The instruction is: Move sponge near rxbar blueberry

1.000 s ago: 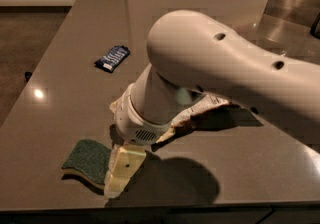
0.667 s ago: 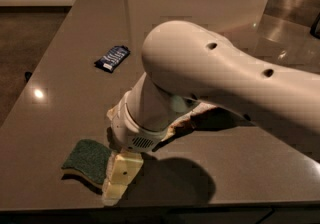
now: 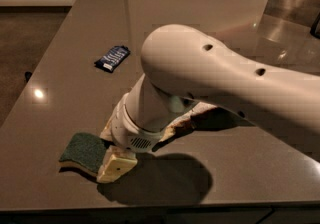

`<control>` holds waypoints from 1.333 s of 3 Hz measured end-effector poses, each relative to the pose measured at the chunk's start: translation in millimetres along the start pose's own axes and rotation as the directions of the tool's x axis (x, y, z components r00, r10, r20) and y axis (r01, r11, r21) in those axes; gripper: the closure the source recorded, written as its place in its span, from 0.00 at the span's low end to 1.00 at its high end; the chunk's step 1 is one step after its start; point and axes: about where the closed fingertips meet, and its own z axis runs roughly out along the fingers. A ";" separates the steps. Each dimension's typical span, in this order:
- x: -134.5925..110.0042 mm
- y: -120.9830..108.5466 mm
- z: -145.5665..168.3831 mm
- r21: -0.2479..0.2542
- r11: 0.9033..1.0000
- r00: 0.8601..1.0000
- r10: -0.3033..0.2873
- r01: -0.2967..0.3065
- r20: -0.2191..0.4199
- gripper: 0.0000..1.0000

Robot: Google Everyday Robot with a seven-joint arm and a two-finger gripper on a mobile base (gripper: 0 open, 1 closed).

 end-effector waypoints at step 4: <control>-11.6 -127.3 -69.7 0.140 0.987 0.997 0.080 -0.080 0.003 1.00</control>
Offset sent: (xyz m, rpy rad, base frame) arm 0.0999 -0.0140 0.0639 0.0258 -0.0632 -0.1045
